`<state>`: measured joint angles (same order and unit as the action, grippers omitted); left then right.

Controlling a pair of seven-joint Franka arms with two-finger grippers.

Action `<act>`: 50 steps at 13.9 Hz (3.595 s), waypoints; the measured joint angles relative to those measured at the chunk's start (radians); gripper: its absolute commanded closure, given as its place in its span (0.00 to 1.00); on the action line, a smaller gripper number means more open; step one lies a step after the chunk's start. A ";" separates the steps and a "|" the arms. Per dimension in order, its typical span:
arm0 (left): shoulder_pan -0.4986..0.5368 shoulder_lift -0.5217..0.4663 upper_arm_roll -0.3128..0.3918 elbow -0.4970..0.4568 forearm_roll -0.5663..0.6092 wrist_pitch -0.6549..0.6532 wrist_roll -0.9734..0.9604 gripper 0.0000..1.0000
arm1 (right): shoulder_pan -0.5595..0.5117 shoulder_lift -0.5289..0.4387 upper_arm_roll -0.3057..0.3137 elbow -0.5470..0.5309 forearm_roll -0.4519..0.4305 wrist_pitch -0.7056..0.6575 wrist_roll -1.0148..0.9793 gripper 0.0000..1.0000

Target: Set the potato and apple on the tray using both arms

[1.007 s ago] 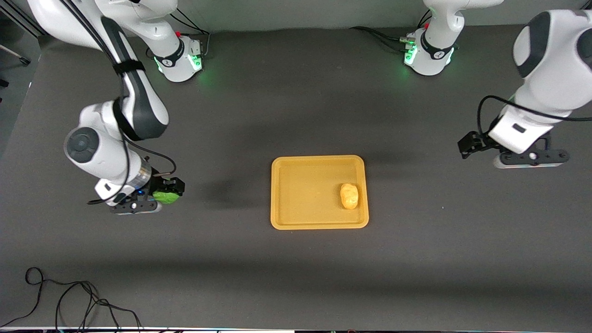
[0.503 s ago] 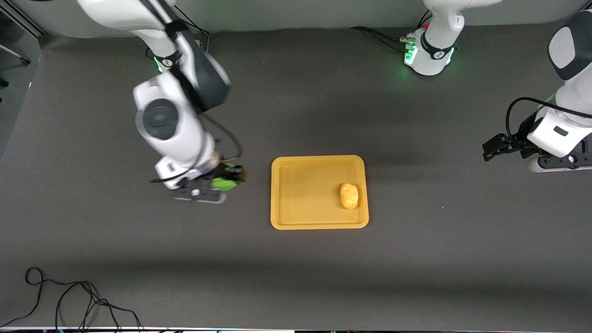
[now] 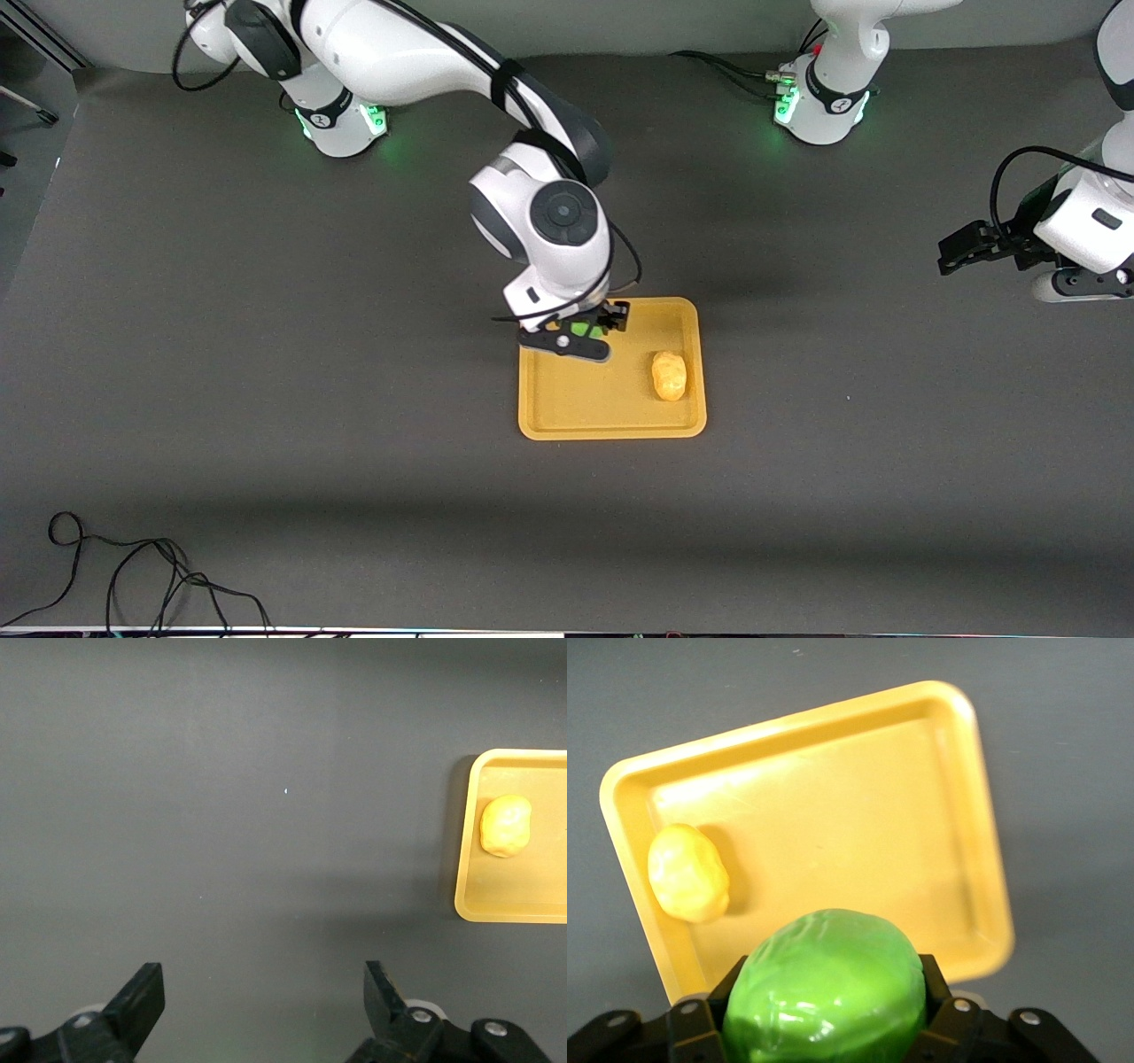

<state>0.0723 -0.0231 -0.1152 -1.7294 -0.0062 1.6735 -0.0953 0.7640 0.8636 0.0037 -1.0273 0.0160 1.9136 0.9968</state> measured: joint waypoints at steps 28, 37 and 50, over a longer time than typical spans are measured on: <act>0.002 0.010 0.005 -0.001 0.014 0.106 0.024 0.00 | -0.117 -0.207 -0.022 0.098 -0.103 -0.357 -0.213 0.00; 0.004 0.011 0.005 -0.001 0.014 0.114 0.026 0.00 | -0.537 -0.693 -0.043 -0.408 -0.054 -0.344 -0.888 0.00; 0.008 0.016 0.006 -0.002 0.001 0.129 0.030 0.00 | -0.744 -0.791 -0.084 -0.546 -0.039 -0.288 -1.086 0.00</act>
<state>0.0806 -0.0072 -0.1093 -1.7315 -0.0052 1.8028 -0.0654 0.0205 0.0725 -0.0808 -1.5736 -0.0234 1.6259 -0.0889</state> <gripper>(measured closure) 0.000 0.000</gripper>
